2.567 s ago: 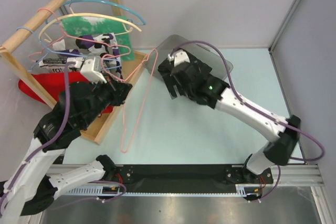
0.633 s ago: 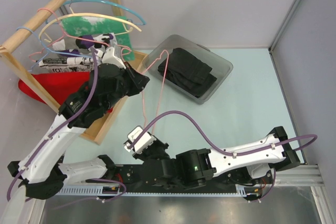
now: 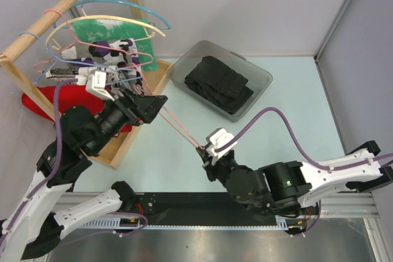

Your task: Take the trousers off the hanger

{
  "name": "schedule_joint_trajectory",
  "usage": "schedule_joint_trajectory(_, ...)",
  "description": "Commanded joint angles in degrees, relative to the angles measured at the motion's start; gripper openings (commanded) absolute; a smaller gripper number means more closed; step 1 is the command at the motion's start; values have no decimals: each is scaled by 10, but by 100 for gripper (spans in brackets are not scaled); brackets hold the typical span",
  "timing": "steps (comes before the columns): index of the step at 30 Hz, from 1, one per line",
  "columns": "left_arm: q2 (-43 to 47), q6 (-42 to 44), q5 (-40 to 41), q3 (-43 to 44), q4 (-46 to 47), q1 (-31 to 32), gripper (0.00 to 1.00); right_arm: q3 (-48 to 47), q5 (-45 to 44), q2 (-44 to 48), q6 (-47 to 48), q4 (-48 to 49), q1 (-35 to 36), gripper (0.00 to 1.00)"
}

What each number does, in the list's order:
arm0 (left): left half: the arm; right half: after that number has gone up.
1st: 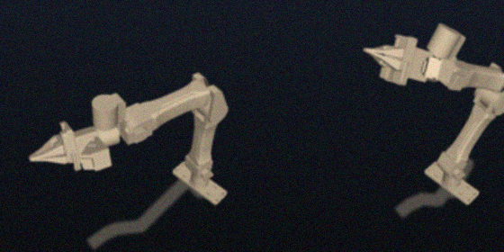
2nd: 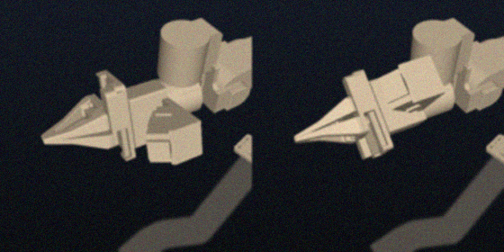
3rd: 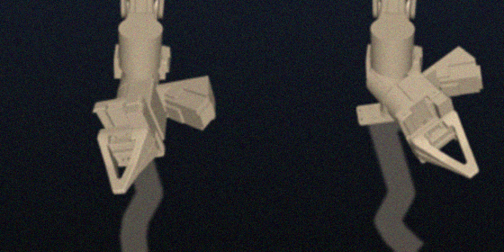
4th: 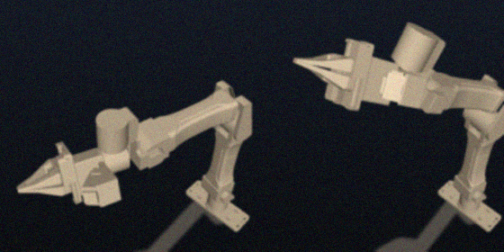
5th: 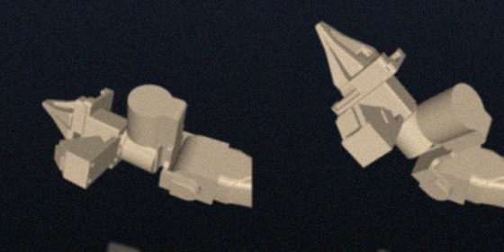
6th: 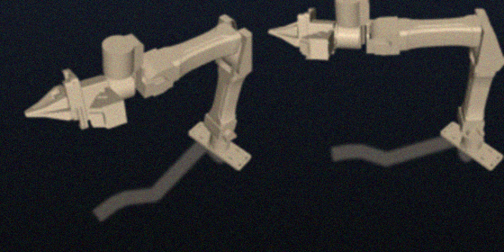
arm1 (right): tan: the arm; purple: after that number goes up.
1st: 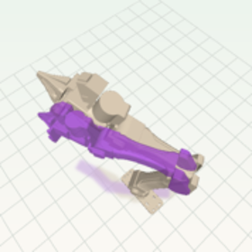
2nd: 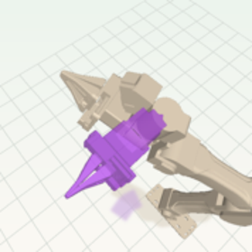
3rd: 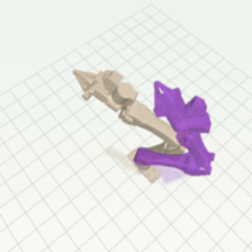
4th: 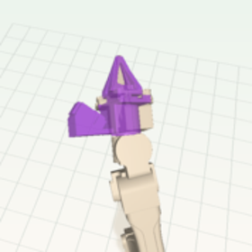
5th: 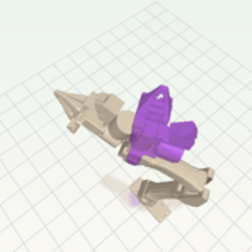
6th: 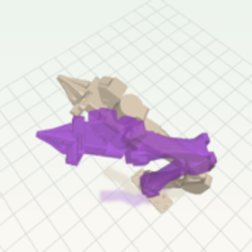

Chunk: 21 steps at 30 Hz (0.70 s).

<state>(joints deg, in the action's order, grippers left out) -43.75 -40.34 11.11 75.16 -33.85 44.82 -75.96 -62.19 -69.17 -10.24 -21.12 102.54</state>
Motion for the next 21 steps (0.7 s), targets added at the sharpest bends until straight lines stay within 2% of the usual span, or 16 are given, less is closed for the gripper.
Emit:
schedule_joint_trajectory(1, 31, 37, -20, -13, 30, 0, 98, 21, -1, 57, -68, -45, -1, 0)
schedule_joint_trajectory(5, 41, 41, -48, -22, 26, 0, 100, 27, -4, 70, -83, -58, -1, 0)
schedule_joint_trajectory(6, 40, 46, -67, -20, 26, 0, 100, 21, -12, 67, -112, -72, -5, 0)
schedule_joint_trajectory(10, 51, 64, -92, -17, 14, 0, 100, -12, -23, 68, -205, -221, -32, 0)
schedule_joint_trajectory(13, 71, 85, -96, -22, 4, 0, 100, -12, -2, 90, -235, -273, -70, 0)
schedule_joint_trajectory(15, 81, 96, -93, -31, -3, 0, 100, -3, 15, 111, -229, -277, -94, 0)
schedule_joint_trajectory(17, 98, 99, -90, -47, -6, 0, 100, -2, 34, 126, -190, -265, -147, 0)
schedule_joint_trajectory(20, 114, 99, -87, -70, -17, 0, 100, 3, 95, 139, -96, -198, -245, 0)
schedule_joint_trajectory(21, 118, 99, -85, -75, -20, 0, 100, 4, 146, 141, -65, -155, -275, 0)
